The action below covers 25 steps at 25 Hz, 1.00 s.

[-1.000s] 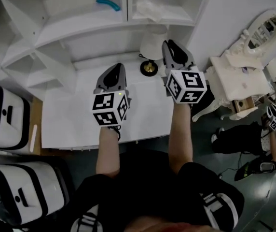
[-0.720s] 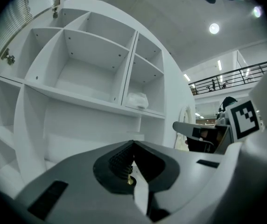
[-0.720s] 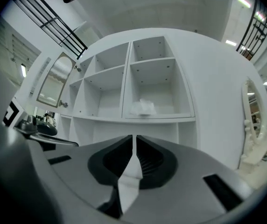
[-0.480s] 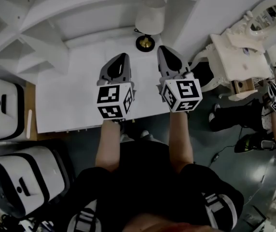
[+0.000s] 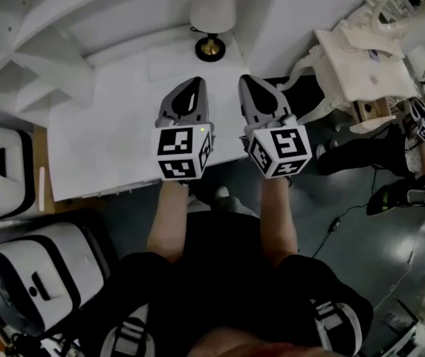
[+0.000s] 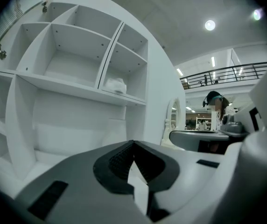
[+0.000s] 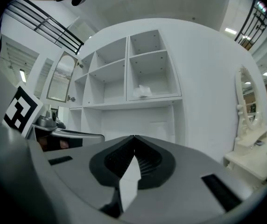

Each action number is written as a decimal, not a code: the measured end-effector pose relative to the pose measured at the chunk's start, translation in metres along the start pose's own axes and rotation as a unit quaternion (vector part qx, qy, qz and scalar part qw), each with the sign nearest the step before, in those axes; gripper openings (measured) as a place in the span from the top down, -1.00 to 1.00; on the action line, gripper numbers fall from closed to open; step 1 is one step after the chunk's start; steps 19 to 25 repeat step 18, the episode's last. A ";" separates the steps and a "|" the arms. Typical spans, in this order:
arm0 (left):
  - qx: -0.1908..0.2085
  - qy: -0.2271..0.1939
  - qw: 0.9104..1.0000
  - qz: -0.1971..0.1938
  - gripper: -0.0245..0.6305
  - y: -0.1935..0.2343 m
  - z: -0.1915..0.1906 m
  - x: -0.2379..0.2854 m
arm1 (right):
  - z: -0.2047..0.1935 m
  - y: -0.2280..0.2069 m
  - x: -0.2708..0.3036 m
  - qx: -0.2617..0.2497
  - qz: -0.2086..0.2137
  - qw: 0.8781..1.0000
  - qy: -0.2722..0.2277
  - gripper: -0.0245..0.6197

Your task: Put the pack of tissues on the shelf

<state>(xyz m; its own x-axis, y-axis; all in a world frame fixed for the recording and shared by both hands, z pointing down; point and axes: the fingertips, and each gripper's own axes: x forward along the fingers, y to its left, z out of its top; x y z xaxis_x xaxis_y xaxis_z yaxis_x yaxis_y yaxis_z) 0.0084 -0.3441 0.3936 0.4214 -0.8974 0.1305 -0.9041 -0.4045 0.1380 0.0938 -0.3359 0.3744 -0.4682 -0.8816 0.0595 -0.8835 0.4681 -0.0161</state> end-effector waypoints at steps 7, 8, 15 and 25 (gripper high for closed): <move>0.011 -0.013 1.000 -0.016 0.89 -0.038 0.007 -0.004 | 0.004 -0.011 -0.026 0.002 0.010 1.000 -0.010 0.86; 0.012 -0.014 1.000 -0.012 0.89 -0.039 0.007 -0.005 | 0.005 -0.011 -0.027 0.002 0.013 1.000 -0.011 0.86; 0.016 -0.018 1.000 0.010 0.89 -0.038 0.006 -0.015 | 0.004 -0.009 -0.029 0.008 0.038 0.999 -0.015 0.86; 0.016 -0.017 1.000 0.017 0.89 -0.038 0.005 -0.019 | 0.003 -0.005 -0.031 0.012 0.050 0.999 -0.016 0.86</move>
